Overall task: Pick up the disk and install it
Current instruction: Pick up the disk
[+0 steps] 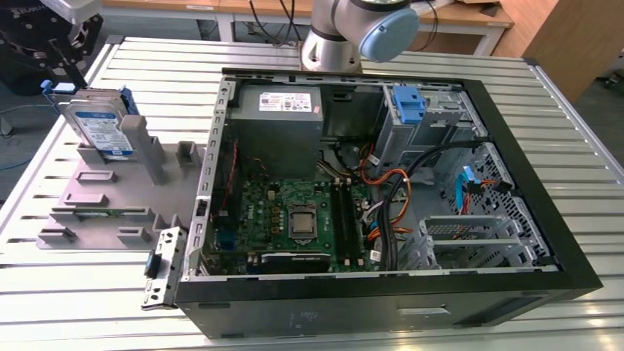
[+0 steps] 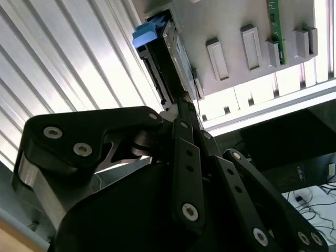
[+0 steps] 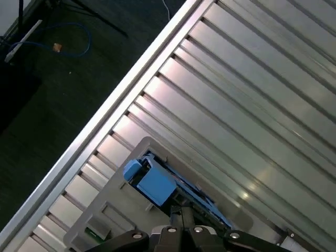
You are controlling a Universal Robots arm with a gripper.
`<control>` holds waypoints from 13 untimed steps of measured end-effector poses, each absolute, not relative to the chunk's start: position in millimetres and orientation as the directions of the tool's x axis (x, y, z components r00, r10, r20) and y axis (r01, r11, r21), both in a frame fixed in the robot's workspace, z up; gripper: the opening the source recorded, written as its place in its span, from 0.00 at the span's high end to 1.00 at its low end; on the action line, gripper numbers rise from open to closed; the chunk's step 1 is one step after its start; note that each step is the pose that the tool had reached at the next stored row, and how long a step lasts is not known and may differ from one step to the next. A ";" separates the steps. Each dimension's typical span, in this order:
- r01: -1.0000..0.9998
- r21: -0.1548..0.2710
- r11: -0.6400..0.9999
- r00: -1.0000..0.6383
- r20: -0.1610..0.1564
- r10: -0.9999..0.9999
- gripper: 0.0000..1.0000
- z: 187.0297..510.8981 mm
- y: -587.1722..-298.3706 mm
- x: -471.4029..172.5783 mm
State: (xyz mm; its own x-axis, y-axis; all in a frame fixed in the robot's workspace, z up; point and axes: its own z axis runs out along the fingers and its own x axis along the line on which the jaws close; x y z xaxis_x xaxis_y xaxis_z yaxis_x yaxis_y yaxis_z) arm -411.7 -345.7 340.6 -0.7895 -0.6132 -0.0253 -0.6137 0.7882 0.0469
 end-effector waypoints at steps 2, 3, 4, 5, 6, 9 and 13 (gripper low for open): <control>-0.643 0.047 0.765 -0.766 -0.025 -0.642 0.89 340.3 -345.7 -411.7; -0.669 0.047 0.741 -0.743 -0.025 -0.669 0.89 340.1 -345.7 -411.7; -0.683 0.047 0.729 -0.731 -0.025 -0.682 0.89 340.0 -345.7 -411.7; -0.695 0.047 0.718 -0.719 -0.025 -0.694 0.89 339.9 -345.7 -411.7; -0.707 0.047 0.706 -0.707 -0.025 -0.707 0.89 339.7 -345.7 -411.7; -0.740 0.047 0.671 -0.673 -0.025 -0.740 0.89 339.4 -345.7 -411.7; -0.773 0.047 0.633 -0.634 -0.025 -0.773 0.89 339.1 -345.7 -411.7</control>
